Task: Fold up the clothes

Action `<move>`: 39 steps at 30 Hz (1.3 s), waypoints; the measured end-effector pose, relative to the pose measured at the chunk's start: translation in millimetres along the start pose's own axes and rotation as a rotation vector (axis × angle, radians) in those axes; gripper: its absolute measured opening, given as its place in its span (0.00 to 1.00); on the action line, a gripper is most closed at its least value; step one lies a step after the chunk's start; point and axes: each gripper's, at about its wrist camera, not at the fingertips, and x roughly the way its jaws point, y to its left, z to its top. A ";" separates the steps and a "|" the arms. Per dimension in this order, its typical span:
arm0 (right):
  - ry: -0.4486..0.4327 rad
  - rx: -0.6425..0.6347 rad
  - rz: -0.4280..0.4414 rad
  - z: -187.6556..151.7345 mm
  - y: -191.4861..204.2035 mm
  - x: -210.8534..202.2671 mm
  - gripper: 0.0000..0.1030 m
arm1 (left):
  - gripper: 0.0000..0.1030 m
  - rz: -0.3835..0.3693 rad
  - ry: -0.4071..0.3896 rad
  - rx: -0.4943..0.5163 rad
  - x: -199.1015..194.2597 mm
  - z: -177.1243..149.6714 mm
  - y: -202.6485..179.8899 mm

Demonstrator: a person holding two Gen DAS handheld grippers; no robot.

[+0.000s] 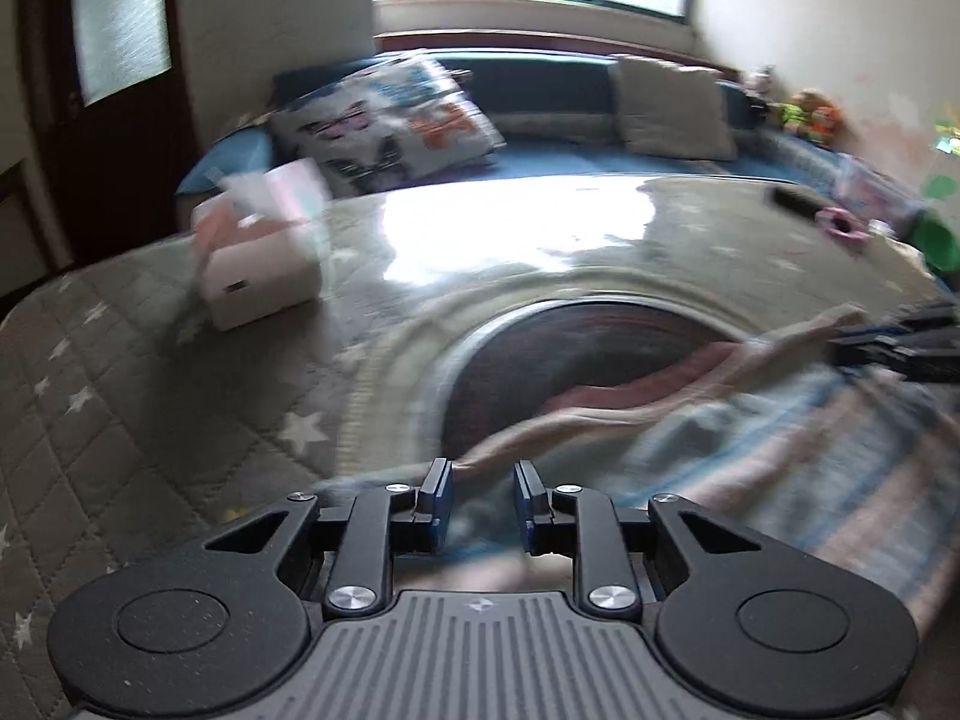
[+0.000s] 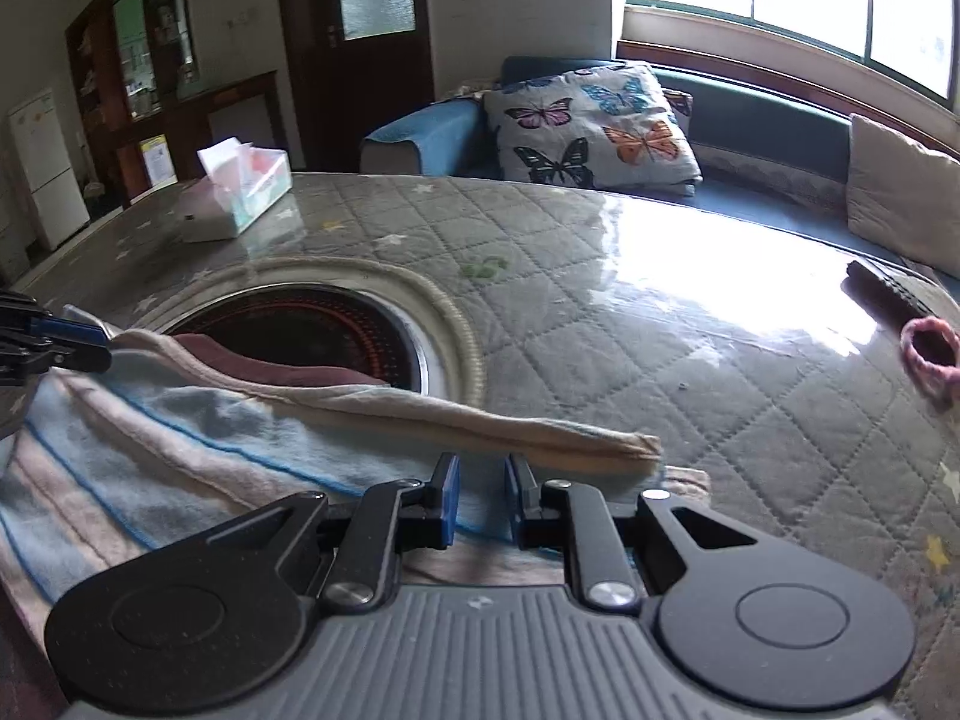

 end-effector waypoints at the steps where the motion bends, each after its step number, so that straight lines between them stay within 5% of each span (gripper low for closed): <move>1: -0.003 0.010 -0.006 -0.2 -3.1 0.1 0.15 | 0.24 0.022 0.005 -0.021 4.8 0.5 6.3; 8: -0.029 0.092 -0.039 -0.8 -25.6 -1.6 0.15 | 0.23 0.105 -0.006 -0.087 -0.8 2.0 21.9; 17: -0.043 0.054 -0.044 1.7 -21.5 -10.2 0.16 | 0.25 -0.062 -0.030 0.014 -23.7 13.7 -33.9; 23: -0.028 0.113 -0.048 0.4 -33.6 3.7 0.11 | 0.26 -0.043 0.045 -0.026 18.4 11.7 -33.0; 29: -0.041 0.068 -0.066 5.5 -27.3 -4.3 0.14 | 0.25 -0.029 0.037 -0.075 15.5 16.0 -24.7; 39: -0.002 -0.047 0.077 16.8 28.3 21.4 0.15 | 0.24 -0.082 0.026 -0.040 24.8 25.3 -53.9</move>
